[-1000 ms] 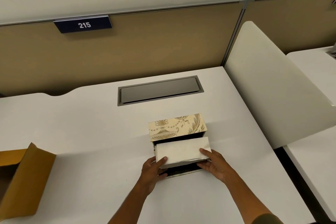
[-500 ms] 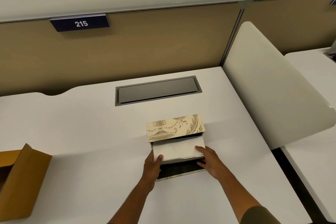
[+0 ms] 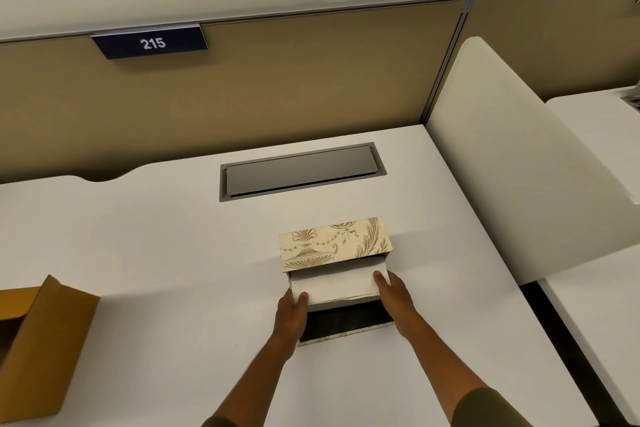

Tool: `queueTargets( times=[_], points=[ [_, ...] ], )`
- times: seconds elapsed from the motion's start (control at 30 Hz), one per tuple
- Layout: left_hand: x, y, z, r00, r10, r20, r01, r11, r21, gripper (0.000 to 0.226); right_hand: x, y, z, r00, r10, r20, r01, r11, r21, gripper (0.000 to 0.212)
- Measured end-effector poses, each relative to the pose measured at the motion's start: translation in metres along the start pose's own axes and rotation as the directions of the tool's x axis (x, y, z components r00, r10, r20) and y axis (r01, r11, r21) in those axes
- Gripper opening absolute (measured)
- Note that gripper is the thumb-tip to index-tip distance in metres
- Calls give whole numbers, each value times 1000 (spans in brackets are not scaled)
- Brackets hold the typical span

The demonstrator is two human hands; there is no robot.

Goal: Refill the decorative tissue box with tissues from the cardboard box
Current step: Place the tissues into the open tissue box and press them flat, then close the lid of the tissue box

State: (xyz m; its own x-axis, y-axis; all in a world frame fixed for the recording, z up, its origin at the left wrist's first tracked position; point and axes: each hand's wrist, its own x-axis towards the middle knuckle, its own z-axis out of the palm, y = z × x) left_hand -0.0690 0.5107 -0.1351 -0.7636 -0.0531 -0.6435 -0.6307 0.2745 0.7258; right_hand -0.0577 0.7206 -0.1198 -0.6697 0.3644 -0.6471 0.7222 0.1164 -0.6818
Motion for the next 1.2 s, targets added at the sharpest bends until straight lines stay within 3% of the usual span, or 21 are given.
queueTargets(
  times=[0.37, 0.53, 0.83, 0.97, 1.03, 1.13, 1.2],
  points=[
    [3, 4, -1, 1000, 10, -8, -9, 987, 163, 39, -2, -7, 3, 994, -66, -90, 62, 997, -51, 45],
    [-1, 1, 1, 998, 47, -41, -37, 975, 219, 20, 1, -2, 6, 993, -36, -111, 38, 999, 21, 51],
    [-2, 4, 1, 998, 34, -61, -15, 955, 295, 38, 8, 1, 6, 990, -42, -134, 35, 998, -56, 53],
    [-2, 5, -5, 999, 16, -51, -3, 970, 244, 32, 10, -2, -3, 992, -13, -127, 6, 998, -59, 62],
    [-5, 9, -10, 996, 36, -79, -22, 985, 170, 30, 10, -8, -14, 985, -31, -170, 33, 999, 8, 57],
    [-6, 16, -23, 975, 57, -215, -52, 998, 29, 40, 12, -25, -35, 957, -92, -275, 119, 989, 84, 43],
    [-5, 24, -33, 952, 91, -294, -107, 993, -41, 28, 13, -39, -47, 943, -140, -301, 181, 977, 112, 39]
  ],
)
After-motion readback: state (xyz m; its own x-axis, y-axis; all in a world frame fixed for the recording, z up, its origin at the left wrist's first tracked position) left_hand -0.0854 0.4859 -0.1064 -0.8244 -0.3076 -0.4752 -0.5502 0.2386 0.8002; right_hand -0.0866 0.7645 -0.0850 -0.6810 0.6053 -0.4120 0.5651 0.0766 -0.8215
